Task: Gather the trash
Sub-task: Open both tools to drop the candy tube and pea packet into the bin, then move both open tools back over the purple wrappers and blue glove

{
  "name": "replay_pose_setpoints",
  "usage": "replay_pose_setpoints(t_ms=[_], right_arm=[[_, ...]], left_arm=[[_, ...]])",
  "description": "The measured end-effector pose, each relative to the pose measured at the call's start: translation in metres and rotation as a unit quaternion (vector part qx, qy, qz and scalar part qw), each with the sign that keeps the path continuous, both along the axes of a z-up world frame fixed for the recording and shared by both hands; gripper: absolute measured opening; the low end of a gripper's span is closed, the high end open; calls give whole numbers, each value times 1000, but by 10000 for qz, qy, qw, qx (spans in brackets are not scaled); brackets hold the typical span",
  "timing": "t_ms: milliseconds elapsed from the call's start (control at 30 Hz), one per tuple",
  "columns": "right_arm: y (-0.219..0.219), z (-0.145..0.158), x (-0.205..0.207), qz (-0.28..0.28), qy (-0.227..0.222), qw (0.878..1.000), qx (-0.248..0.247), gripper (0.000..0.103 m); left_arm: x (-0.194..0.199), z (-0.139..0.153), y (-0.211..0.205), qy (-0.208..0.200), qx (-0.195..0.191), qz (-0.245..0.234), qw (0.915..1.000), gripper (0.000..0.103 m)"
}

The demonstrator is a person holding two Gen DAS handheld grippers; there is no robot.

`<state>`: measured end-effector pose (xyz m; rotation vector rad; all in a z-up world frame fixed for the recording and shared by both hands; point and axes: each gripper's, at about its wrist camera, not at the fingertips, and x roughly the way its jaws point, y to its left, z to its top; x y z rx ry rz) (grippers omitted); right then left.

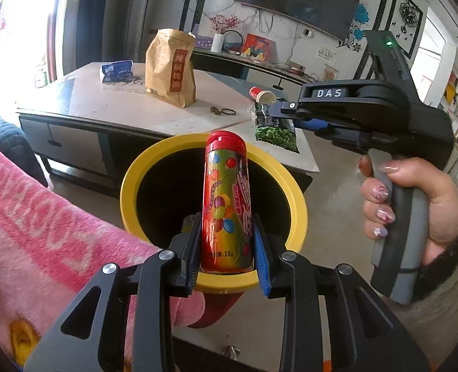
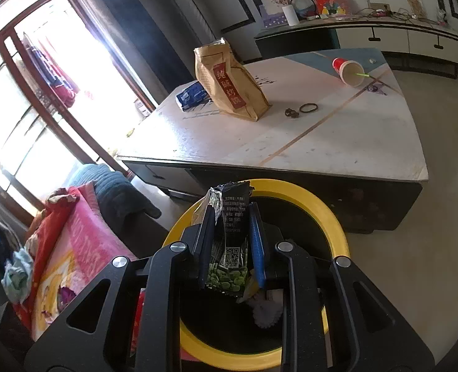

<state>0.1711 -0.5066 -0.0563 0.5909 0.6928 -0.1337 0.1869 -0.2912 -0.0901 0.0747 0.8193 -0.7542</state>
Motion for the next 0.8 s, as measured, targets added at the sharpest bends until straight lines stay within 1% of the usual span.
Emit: replay_pose_setpoints(t_ms=[167, 200, 233, 267, 300, 400, 500, 567, 800], right_arm=[[-4, 0, -3, -149, -15, 9998, 114, 22], [-6, 0, -3, -168, -24, 9997, 155, 26], [-7, 0, -3, -190, -27, 9997, 166, 30], [-8, 0, -4, -239, -45, 9995, 187, 38], [-9, -1, -5, -255, -50, 9995, 196, 39], [-7, 0, -4, -232, -30, 9995, 204, 42], [-3, 6, -7, -226, -77, 9997, 70, 47], [1, 12, -8, -194, -151, 9997, -67, 49], [15, 26, -12, -18, -337, 9991, -266, 56]], left_arm=[[8, -5, -3, 79, -47, 66, 9999, 29], [9, -6, -3, 124, -77, 72, 9999, 33], [10, -5, -1, 139, -129, 101, 9998, 39], [9, -4, 1, 114, -157, 139, 9997, 57], [9, -3, 3, 92, -187, 175, 9996, 67], [9, 1, 11, 62, -328, 298, 9990, 75], [9, 11, 20, -35, -484, 436, 9979, 91], [7, 17, 26, -135, -539, 516, 9971, 95], [5, 35, 47, -423, -598, 860, 9936, 96]])
